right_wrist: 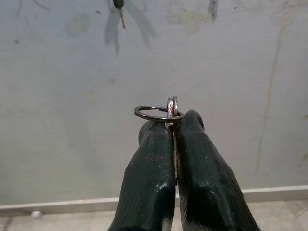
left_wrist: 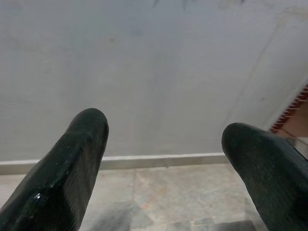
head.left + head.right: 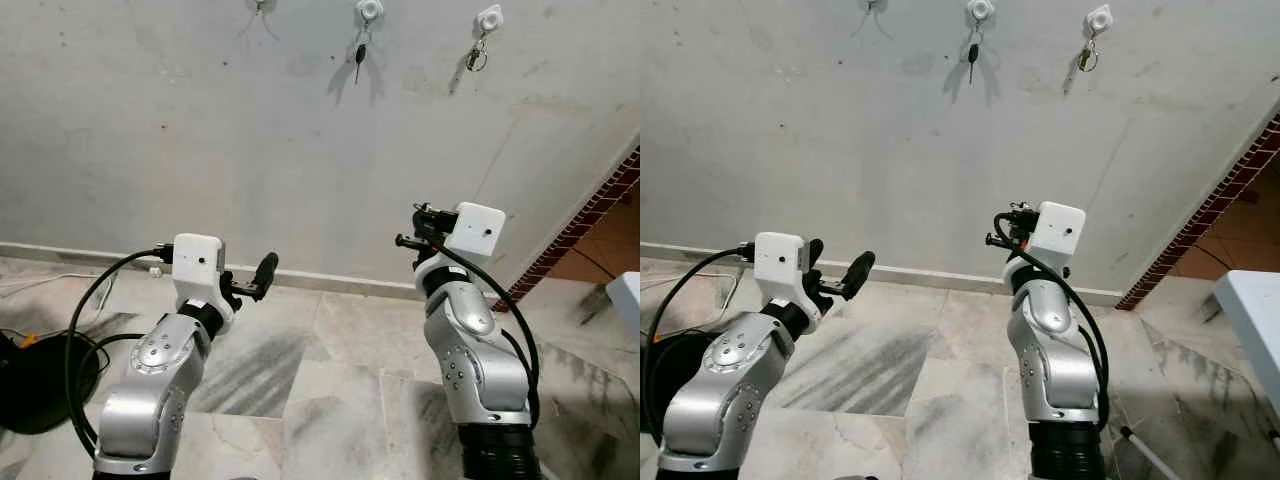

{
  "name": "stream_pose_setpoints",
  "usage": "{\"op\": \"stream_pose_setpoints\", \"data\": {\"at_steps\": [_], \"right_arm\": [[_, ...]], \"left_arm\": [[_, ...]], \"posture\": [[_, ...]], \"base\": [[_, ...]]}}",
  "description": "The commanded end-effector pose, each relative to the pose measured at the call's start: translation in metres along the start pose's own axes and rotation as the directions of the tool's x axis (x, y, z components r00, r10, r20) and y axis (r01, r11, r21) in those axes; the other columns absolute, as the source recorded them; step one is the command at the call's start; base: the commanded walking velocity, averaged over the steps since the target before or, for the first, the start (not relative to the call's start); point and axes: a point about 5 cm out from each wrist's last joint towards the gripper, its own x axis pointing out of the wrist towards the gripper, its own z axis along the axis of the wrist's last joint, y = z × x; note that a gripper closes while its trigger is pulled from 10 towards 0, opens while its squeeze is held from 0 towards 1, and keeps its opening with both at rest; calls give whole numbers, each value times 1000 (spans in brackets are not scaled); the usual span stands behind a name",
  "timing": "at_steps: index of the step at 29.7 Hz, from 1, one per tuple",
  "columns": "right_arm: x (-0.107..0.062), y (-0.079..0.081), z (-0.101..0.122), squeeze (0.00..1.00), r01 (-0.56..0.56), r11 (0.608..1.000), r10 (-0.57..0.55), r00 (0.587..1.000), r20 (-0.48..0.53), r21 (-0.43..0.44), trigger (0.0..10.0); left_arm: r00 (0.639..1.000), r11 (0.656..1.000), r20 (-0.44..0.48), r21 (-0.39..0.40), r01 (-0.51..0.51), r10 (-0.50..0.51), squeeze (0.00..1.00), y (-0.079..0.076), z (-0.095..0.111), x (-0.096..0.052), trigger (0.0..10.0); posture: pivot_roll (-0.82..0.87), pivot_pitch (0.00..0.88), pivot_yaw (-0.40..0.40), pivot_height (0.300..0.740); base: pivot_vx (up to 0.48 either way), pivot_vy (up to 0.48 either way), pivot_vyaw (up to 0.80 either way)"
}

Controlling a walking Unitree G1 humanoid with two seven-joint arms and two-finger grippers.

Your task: Hang keys on a hook

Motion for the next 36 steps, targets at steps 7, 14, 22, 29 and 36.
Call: {"op": "stream_pose_setpoints", "data": {"at_steps": [7, 14, 22, 29, 36], "right_arm": [[0, 7, -2, 0, -28, 1000, 28, 1000, -8, 6, 10000], [1, 6, -2, 0, -26, 1000, 26, 1000, -9, 3, 10000], [2, 5, -2, 0, -22, 1000, 22, 1000, -6, 1, 10000], [4, 6, -1, 0, -23, 1000, 23, 1000, -4, 3, 10000], [5, 6, -1, 0, -26, 1000, 26, 1000, -1, 4, 10000]], "left_arm": [[1000, 1000, 5, 4, -5, 4, 0, 3, 2, -3, 10000], [1000, 1000, 3, 6, -2, 2, 0, 2, 1, -3, 10000], [1000, 1000, 4, 5, -1, 0, 0, 2, 1, -3, 10000], [1000, 1000, 16, 11, -11, 11, 0, 3, 2, -2, 10000], [1000, 1000, 31, -3, -4, 4, 0, 2, 4, -1, 10000]], "posture": [[190, 61, -79, 740], [188, 62, -81, 740], [190, 61, -84, 740], [193, 57, -89, 740], [196, 53, -92, 740]], "base": [[319, 279, 0], [328, 328, 0], [320, 357, 0], [177, 202, 0], [0, 0, 0]]}}
